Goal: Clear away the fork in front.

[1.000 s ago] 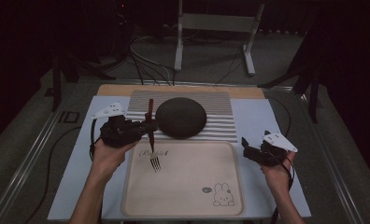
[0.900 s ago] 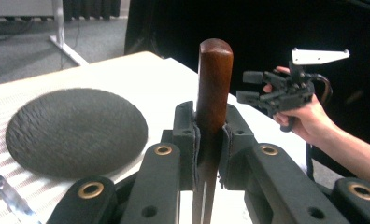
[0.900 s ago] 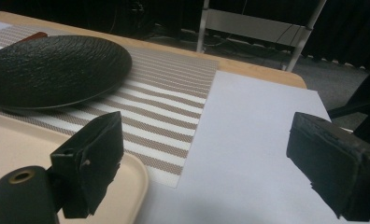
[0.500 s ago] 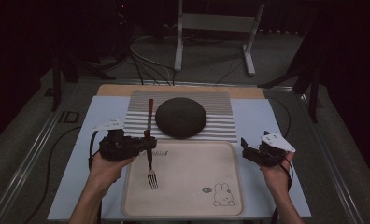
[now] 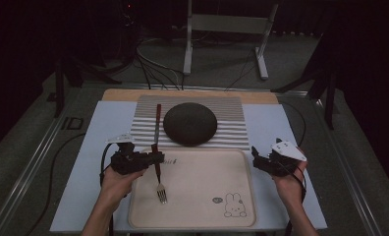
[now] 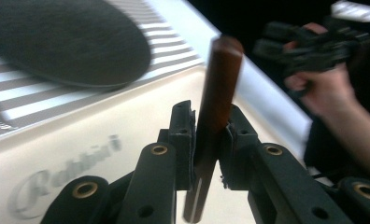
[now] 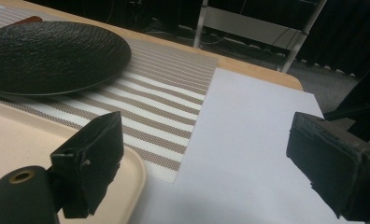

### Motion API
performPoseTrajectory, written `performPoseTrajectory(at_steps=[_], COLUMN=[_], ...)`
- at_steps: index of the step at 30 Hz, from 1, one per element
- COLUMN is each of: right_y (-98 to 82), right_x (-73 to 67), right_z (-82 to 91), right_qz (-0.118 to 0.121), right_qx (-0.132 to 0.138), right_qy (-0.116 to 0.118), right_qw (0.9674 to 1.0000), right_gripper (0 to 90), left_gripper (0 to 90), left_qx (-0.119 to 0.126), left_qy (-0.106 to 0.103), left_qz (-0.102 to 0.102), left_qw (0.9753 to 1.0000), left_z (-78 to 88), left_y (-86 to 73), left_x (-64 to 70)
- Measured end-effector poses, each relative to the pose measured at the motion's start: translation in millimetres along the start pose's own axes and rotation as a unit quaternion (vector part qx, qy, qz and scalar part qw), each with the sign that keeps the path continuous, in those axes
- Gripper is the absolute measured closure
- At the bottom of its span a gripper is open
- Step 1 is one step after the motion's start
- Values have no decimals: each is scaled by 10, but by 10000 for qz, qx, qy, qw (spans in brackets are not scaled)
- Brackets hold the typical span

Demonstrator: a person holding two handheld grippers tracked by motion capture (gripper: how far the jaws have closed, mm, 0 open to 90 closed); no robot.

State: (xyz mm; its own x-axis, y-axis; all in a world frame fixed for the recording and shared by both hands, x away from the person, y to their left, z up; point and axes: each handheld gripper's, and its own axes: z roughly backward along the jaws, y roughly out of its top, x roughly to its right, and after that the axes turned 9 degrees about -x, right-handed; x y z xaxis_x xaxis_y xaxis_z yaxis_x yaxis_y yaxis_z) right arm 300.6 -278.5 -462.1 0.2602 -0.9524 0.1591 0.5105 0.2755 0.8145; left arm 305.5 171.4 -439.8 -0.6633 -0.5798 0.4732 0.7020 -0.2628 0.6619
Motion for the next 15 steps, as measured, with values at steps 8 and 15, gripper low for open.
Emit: performPoseTrajectory(at_steps=[8,15], right_y=[-10,-13], right_x=[3,-5], right_z=[-9,-7], right_qz=[11,26], right_qx=[-15,-25], right_qy=[-2,-3], right_qw=[10000,10000], right_gripper=[111,111], left_gripper=[750,724], left_qx=[-507,-868], left_qy=[362,438], left_qz=[-103,-2], left_qw=[9980,9953], left_z=[-244,-361], left_y=[-66,-186], left_x=[-115,-189])
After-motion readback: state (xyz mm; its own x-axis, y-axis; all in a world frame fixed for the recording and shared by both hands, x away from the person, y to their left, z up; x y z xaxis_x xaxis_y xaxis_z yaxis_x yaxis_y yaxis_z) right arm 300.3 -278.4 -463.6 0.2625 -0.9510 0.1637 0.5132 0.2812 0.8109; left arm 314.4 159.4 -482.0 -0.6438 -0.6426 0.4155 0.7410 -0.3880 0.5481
